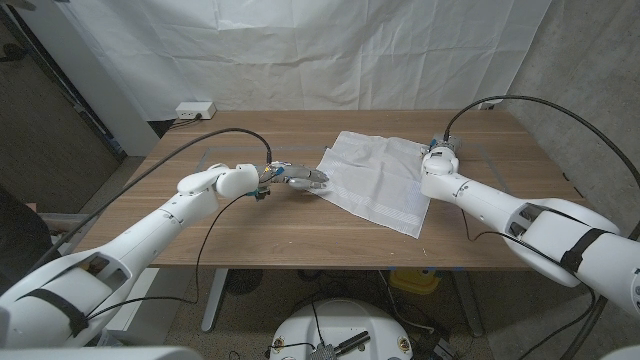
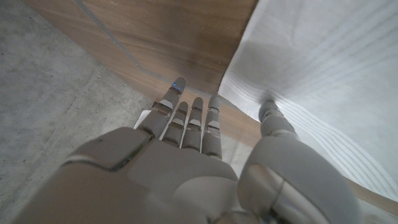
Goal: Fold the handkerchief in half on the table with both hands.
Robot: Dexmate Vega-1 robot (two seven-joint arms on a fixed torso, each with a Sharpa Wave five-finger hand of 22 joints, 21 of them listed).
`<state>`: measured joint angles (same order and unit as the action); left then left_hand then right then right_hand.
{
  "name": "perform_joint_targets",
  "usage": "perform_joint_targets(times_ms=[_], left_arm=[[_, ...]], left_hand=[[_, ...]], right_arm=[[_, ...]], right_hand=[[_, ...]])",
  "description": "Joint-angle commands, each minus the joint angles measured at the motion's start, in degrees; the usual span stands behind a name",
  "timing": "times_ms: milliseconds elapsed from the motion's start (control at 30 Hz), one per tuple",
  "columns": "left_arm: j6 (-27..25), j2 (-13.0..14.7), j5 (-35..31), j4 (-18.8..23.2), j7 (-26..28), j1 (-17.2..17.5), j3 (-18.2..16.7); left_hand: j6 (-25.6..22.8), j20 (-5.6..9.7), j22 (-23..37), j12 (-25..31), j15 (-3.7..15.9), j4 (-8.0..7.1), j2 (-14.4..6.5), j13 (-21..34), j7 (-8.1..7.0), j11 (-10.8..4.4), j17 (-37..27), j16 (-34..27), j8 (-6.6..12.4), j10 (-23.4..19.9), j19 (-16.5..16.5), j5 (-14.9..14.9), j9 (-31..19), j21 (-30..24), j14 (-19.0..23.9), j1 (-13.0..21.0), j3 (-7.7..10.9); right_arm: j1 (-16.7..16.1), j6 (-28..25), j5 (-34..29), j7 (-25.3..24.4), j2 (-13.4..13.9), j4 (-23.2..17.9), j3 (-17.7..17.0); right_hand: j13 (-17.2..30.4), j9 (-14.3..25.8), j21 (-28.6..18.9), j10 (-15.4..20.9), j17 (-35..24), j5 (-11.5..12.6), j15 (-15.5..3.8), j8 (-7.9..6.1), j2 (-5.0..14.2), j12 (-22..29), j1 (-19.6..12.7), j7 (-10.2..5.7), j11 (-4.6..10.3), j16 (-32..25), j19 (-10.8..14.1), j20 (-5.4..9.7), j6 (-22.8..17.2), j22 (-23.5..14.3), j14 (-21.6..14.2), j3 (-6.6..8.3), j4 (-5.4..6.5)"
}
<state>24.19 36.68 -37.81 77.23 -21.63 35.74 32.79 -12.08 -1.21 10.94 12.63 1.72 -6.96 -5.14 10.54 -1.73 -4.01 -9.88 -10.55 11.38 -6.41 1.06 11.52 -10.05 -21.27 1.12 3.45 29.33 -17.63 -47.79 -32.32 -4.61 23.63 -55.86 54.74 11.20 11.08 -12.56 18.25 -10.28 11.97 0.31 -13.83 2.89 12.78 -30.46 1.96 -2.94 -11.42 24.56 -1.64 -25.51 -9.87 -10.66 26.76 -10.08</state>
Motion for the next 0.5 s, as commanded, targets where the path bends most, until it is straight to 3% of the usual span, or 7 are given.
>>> perform_joint_targets(times_ms=[33,200,233,500], left_arm=[[0.29,-0.32,0.28,-0.66,-0.17,-0.45,0.25],[0.40,-0.36,0.08,-0.91,-0.09,-0.73,0.37],[0.40,-0.40,0.11,-0.98,-0.27,-0.83,0.43],[0.28,-0.45,-0.02,-1.09,-0.41,-1.02,0.54]], left_hand=[[-0.39,-0.03,0.05,-0.13,1.12,-0.23,-0.52,0.28,0.16,0.14,-0.03,0.09,-0.38,0.06,-0.32,0.19,-0.06,0.11,-0.26,-0.12,-0.03],[-0.44,0.02,0.05,-0.19,1.16,-0.24,-0.51,0.28,0.11,0.15,-0.03,0.09,-0.41,0.08,-0.35,0.21,-0.06,0.15,-0.25,-0.14,-0.03],[-0.40,0.04,0.05,-0.21,1.14,-0.24,-0.51,0.28,0.13,0.09,-0.03,0.09,-0.43,0.10,-0.37,0.21,-0.06,0.15,-0.24,-0.14,-0.04],[-0.31,0.08,0.04,-0.32,1.18,-0.25,-0.50,0.28,0.07,0.14,-0.03,0.13,-0.53,0.23,-0.37,0.22,-0.07,0.23,-0.33,-0.16,-0.04]], right_arm=[[0.29,0.13,0.68,0.50,-0.51,2.07,-0.12],[-0.49,1.34,0.46,-0.24,0.48,0.37,-0.13],[-1.39,1.85,0.32,-3.15,0.46,-0.18,-0.82],[-2.64,3.59,-0.64,-7.14,0.98,-1.85,-1.06]], right_hand=[[0.00,0.14,-0.50,1.43,-0.16,0.43,-0.13,-0.66,0.10,0.45,-1.18,0.27,-0.16,-0.43,1.53,-0.29,-1.77,-0.13,-1.51,-0.39,0.32],[0.00,0.23,-0.42,2.86,-0.16,0.67,-0.61,-1.66,0.37,0.69,-2.73,0.38,-0.05,-0.46,2.28,-0.07,-5.38,-0.14,-2.57,-0.44,0.34],[-0.01,0.28,-0.44,3.43,-0.15,0.83,-0.97,-2.09,0.56,0.75,-3.62,0.29,0.18,-0.51,2.72,0.01,-6.89,-0.14,-3.14,-0.35,0.26],[0.00,0.78,-0.08,8.71,-0.16,1.71,-2.90,-5.74,2.17,1.00,-12.07,-1.14,1.75,-0.78,4.83,0.76,-18.20,-0.16,-7.61,0.42,-0.27]])
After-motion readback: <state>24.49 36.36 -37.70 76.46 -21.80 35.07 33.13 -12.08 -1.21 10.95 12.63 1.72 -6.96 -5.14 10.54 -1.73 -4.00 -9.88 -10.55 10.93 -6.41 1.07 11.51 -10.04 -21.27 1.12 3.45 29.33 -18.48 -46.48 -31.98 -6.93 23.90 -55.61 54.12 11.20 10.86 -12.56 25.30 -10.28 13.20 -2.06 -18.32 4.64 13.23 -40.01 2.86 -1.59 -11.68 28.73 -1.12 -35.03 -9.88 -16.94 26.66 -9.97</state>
